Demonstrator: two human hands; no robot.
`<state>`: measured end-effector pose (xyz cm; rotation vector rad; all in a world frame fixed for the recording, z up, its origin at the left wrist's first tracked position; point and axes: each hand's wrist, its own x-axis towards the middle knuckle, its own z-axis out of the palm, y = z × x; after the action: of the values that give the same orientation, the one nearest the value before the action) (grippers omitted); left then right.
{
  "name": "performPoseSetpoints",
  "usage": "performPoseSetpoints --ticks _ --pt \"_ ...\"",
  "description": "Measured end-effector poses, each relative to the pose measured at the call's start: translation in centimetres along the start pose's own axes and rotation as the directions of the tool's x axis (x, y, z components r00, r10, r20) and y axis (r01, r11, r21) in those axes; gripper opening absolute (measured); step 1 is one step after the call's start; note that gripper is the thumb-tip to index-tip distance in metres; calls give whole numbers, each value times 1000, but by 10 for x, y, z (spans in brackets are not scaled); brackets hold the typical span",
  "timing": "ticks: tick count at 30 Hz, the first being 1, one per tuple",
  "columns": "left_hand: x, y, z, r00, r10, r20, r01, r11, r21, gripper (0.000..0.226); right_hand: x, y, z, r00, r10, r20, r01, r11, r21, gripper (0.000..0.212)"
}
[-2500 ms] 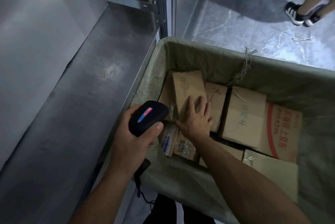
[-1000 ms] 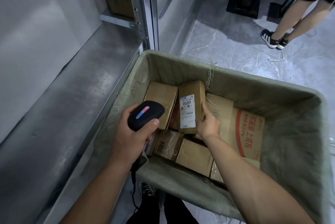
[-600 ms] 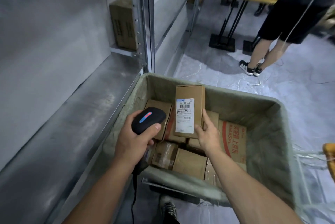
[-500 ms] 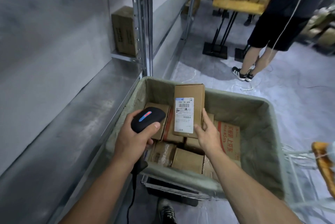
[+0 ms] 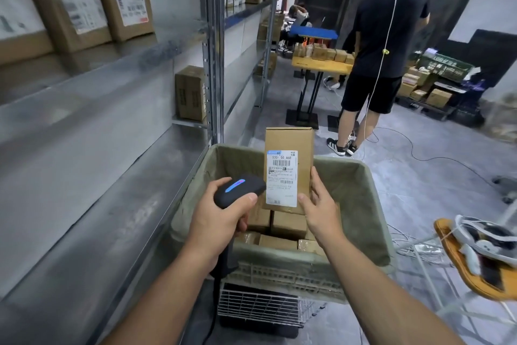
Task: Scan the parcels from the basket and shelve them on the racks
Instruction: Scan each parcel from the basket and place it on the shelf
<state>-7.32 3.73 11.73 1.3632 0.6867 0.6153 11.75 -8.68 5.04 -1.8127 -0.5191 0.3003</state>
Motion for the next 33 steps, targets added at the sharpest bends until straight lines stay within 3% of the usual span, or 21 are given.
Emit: performPoseSetpoints --ticks 4,11,20,33 --pt "-17 2 1 1000 0 -7 -1 1000 -17 45 -10 0 -6 1000 -6 -9 6 1000 6 75" --pt "-35 6 10 999 16 -52 -18 999 -36 38 -9 0 -15 999 6 42 -7 999 39 75" --pt "-60 3 27 976 51 -211 -60 998 -36 55 -5 -6 -21 980 -58 192 52 998 36 73" --pt "-135 -4 26 840 72 -538 -85 996 0 48 -26 0 11 856 -169 489 171 984 41 77"
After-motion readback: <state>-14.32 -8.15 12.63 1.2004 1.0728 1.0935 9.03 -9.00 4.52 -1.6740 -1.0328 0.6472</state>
